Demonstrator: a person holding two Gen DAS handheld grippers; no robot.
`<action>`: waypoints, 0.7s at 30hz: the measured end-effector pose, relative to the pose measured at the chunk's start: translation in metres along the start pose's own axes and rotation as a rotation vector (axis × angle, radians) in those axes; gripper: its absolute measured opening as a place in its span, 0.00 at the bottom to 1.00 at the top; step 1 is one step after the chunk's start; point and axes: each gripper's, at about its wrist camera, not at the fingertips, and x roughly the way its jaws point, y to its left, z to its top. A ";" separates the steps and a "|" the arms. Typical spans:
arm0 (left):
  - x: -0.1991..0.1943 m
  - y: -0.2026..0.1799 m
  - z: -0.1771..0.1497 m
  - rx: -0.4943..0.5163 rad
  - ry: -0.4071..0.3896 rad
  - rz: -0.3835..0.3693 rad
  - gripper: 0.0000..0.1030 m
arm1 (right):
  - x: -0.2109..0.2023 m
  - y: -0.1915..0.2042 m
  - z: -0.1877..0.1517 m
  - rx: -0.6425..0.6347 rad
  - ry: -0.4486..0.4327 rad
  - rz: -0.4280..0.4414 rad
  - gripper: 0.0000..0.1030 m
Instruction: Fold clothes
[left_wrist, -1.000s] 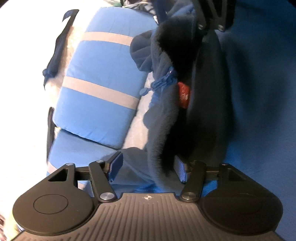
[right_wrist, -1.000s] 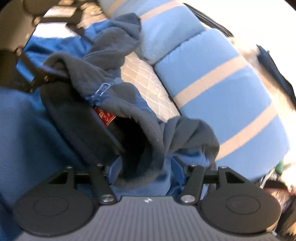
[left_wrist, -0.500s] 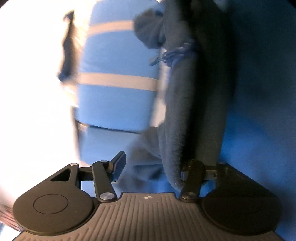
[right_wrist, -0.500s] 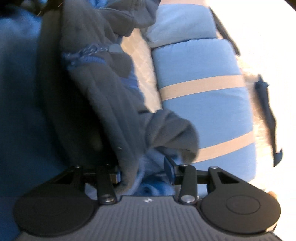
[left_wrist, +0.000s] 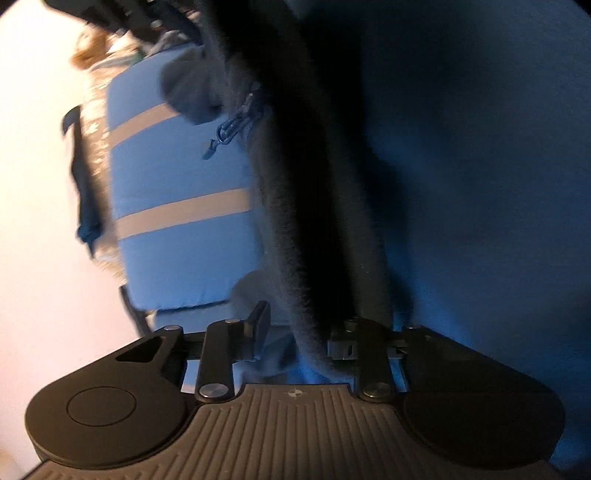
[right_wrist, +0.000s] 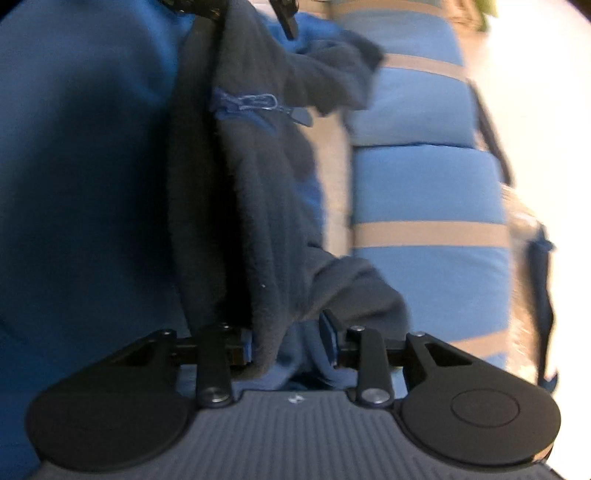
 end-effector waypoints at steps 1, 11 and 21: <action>-0.003 -0.001 0.000 0.001 -0.003 0.006 0.25 | 0.000 0.002 0.000 -0.022 -0.004 0.033 0.48; -0.017 0.043 -0.011 -0.158 -0.060 0.014 0.77 | -0.020 -0.003 0.003 -0.036 -0.037 0.074 0.79; -0.054 0.029 -0.020 -0.175 -0.069 -0.123 0.77 | -0.079 0.005 -0.013 0.001 -0.082 0.069 0.90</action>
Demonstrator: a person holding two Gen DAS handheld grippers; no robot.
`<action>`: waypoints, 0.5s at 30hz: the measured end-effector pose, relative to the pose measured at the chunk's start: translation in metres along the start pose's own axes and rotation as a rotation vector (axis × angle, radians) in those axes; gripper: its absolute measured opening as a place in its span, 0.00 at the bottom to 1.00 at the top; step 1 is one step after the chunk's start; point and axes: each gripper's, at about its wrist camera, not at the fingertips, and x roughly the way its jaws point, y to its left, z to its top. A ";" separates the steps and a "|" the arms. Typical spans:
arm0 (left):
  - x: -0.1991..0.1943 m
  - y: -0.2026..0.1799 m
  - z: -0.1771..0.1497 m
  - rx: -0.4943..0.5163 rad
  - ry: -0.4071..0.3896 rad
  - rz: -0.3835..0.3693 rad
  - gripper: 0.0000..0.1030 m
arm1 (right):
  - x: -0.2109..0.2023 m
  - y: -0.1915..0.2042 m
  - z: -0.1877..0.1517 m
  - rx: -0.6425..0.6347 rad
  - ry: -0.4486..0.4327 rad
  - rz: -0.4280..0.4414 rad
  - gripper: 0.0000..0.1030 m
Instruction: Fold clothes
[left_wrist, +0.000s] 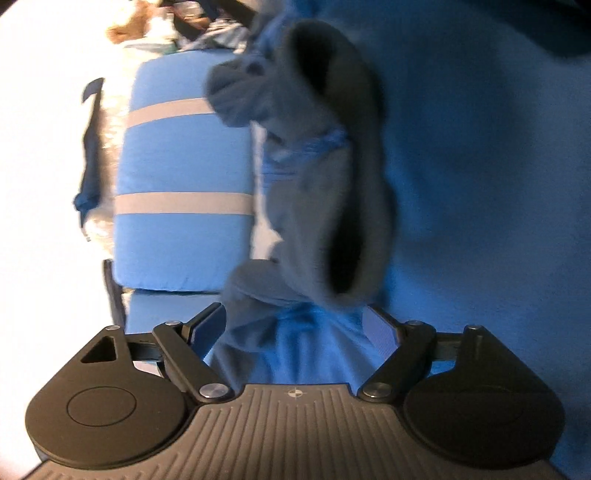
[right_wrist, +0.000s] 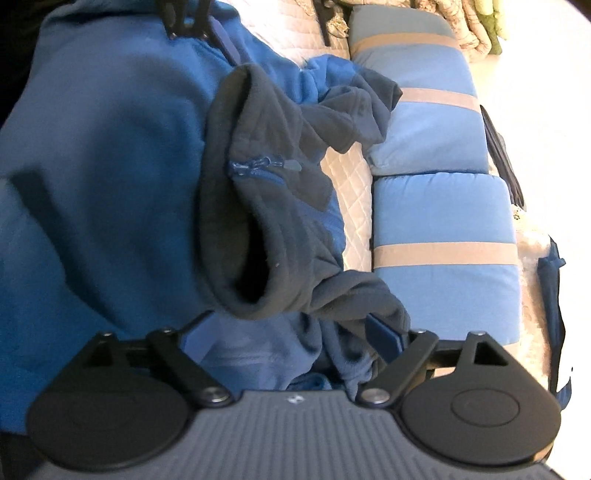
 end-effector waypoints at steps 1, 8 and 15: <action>-0.001 -0.008 0.000 0.013 0.004 -0.007 0.77 | 0.001 0.002 0.000 0.000 0.004 0.002 0.91; -0.004 -0.028 0.012 0.018 -0.025 0.023 0.77 | 0.006 0.010 0.006 0.013 0.005 0.012 0.96; 0.010 -0.049 0.030 0.100 -0.028 0.107 0.77 | 0.010 0.011 0.012 0.043 0.002 0.001 0.97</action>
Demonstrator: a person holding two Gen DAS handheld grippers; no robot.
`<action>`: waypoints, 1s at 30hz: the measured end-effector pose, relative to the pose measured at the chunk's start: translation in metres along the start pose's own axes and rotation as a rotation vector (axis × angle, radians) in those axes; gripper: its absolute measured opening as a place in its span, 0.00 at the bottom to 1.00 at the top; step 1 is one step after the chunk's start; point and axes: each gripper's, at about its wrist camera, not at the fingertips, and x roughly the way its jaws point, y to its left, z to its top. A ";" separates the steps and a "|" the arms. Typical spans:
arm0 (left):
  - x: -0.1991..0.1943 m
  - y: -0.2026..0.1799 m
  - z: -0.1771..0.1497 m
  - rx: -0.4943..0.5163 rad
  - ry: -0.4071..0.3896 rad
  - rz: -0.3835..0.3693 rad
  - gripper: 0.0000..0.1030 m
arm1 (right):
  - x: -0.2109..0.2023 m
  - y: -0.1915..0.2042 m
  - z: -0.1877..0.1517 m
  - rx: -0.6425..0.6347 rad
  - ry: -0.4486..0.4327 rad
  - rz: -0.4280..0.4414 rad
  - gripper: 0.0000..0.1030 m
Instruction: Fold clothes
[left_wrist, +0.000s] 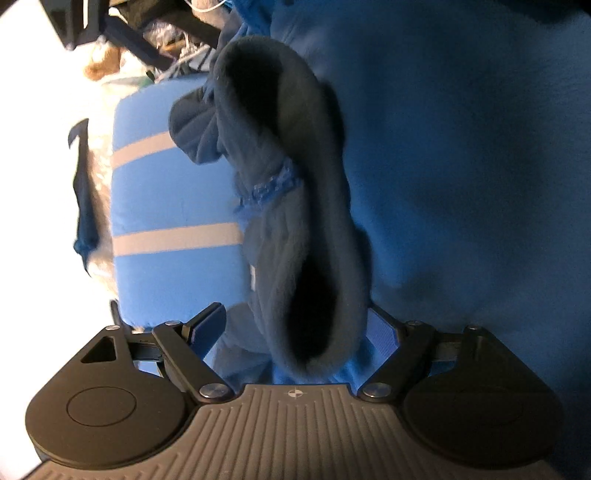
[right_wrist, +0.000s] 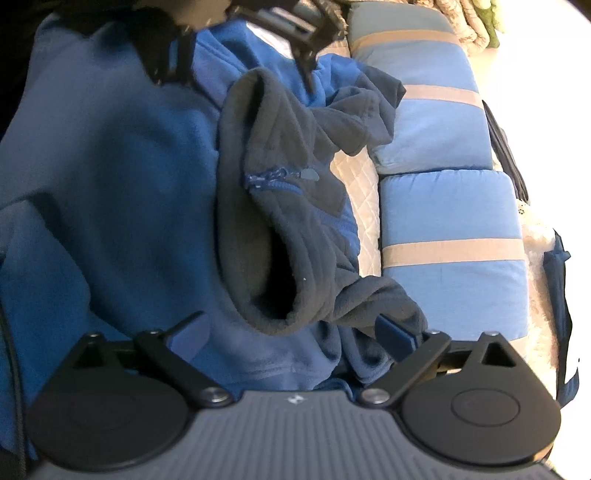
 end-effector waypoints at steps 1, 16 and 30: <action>0.002 0.000 0.000 -0.004 0.008 0.008 0.77 | 0.000 0.000 0.001 0.003 0.000 0.000 0.98; -0.008 0.056 -0.008 -0.255 0.076 0.082 0.15 | 0.015 0.011 0.032 0.004 -0.013 -0.105 0.99; -0.009 0.052 -0.004 -0.268 0.060 0.012 0.18 | 0.055 -0.018 0.019 0.163 0.041 0.015 0.70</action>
